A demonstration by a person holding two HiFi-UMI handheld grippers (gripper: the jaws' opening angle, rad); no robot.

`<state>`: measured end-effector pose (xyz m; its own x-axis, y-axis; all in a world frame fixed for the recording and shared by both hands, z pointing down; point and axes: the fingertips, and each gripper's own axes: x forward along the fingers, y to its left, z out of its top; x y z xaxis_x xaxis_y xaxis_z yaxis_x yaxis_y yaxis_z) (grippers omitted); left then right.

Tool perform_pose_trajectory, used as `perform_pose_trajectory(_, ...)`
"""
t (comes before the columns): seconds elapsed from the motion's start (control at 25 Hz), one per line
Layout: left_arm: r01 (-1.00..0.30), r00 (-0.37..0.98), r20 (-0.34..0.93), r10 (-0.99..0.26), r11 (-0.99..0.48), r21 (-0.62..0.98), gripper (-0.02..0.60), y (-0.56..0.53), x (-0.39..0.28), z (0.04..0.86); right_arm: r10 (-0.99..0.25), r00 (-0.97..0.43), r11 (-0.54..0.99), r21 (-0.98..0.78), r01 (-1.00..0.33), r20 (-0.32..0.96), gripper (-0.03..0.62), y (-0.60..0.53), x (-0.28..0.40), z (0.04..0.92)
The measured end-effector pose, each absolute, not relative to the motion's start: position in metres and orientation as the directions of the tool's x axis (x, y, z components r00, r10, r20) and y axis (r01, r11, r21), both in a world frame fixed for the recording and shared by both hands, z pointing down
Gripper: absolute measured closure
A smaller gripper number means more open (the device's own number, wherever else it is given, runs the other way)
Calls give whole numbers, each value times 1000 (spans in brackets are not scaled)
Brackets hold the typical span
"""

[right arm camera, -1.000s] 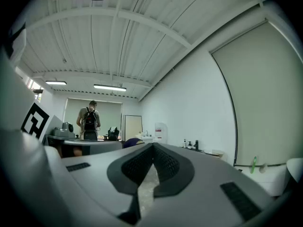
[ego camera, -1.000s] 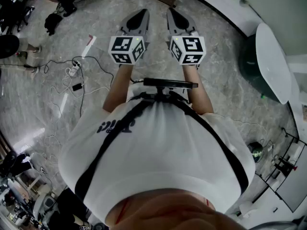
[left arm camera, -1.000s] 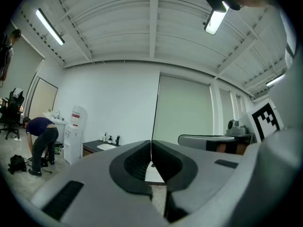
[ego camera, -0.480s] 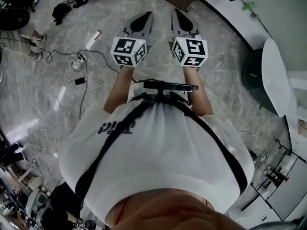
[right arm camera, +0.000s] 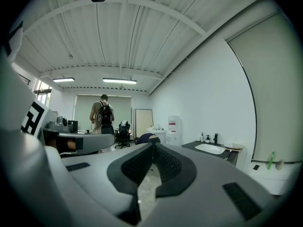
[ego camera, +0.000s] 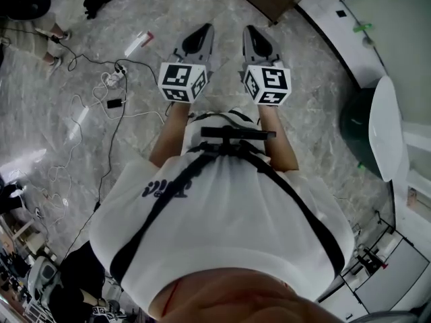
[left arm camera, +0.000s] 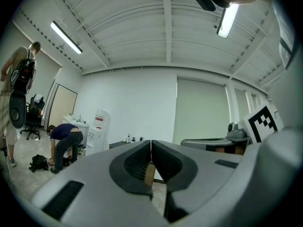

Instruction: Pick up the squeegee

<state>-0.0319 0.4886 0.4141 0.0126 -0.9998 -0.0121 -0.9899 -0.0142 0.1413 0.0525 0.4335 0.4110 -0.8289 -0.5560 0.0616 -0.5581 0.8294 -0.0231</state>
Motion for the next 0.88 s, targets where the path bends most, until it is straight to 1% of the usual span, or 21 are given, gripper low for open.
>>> perform_pose_trajectory(0.2,-983,-56,6,-998,57,177,568,489,-57,433,-501,-861,861,-49,-506,93,586,422,25,434)
perform_pose_trajectory(0.4,-977,-104,23,-994,107,186,568,453,-91,437,-438,-894,893,-62,-445,96,588,390,-15,441)
perform_pose_trajectory(0.68,-983,-135,19,-991,136,123,568,359,-128,418,-426,-905,901,-81,-425,13,586,274,-57,412)
perform_pose_trajectory(0.88,-979,-165,38,-986,168,118,568,298,-152,416,-419,-908,902,-108,-417,8,586,203,-77,408)
